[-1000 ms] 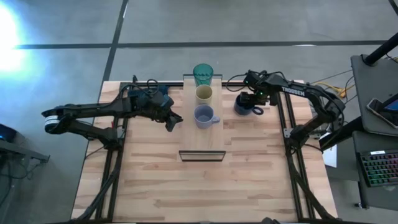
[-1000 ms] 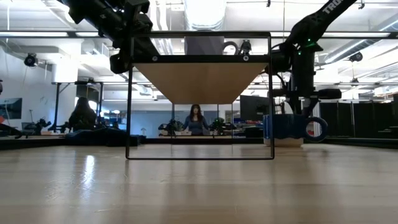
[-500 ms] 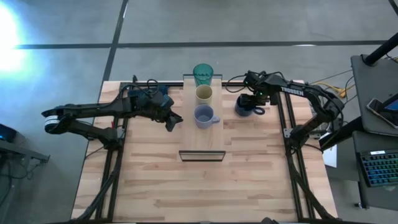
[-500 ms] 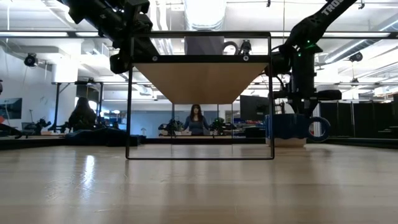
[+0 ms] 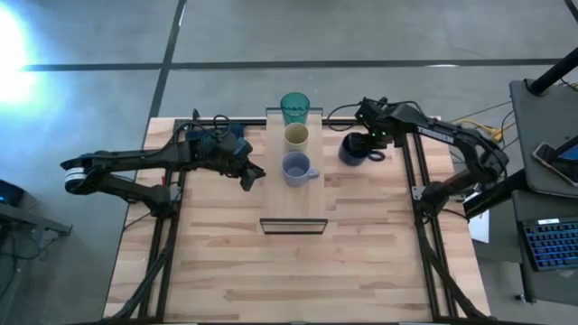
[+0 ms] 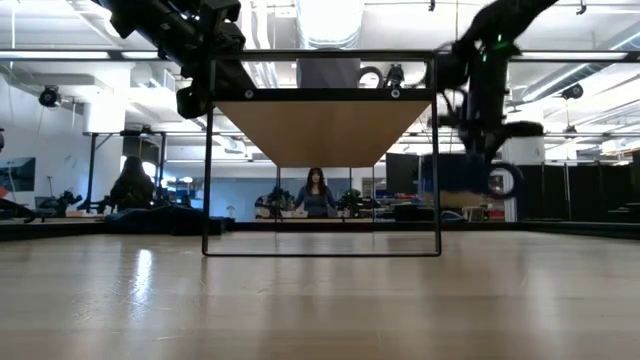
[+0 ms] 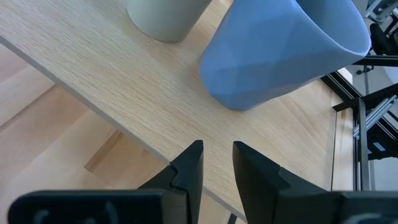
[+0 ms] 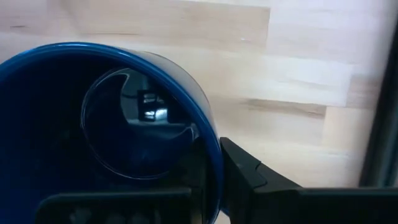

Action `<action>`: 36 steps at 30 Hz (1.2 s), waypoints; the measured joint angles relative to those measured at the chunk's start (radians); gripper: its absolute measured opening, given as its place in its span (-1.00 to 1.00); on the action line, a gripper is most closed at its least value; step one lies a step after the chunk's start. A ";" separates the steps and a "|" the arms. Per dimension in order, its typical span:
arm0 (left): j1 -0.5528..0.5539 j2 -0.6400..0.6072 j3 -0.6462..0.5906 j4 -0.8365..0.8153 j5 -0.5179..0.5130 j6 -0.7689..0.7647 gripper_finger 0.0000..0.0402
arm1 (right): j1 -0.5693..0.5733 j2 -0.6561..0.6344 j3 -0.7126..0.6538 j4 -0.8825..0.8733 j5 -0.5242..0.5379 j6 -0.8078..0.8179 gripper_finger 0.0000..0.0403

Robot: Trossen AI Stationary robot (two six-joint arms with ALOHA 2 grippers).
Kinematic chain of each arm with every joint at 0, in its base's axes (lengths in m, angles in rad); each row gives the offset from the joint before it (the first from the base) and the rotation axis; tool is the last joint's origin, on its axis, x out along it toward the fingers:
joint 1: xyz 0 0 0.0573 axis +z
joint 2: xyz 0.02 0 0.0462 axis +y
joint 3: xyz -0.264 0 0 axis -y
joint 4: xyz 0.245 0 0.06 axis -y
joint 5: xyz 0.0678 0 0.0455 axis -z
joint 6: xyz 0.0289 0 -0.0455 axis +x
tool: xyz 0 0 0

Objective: Stack small to large cups/mugs on shelf
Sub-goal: Put the dark blue mug on the shelf

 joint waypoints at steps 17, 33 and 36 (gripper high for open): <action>0.000 0.000 0.000 0.001 -0.001 0.001 -0.64 | 0.341 -0.113 0.399 -0.486 0.034 0.158 -0.89; 0.000 0.000 0.000 0.002 -0.003 0.002 -0.64 | 0.736 -0.011 0.583 -0.510 0.028 0.451 -0.89; 0.000 0.000 0.000 0.002 -0.003 0.002 -0.64 | 0.769 0.035 0.616 -0.483 0.054 0.459 -0.89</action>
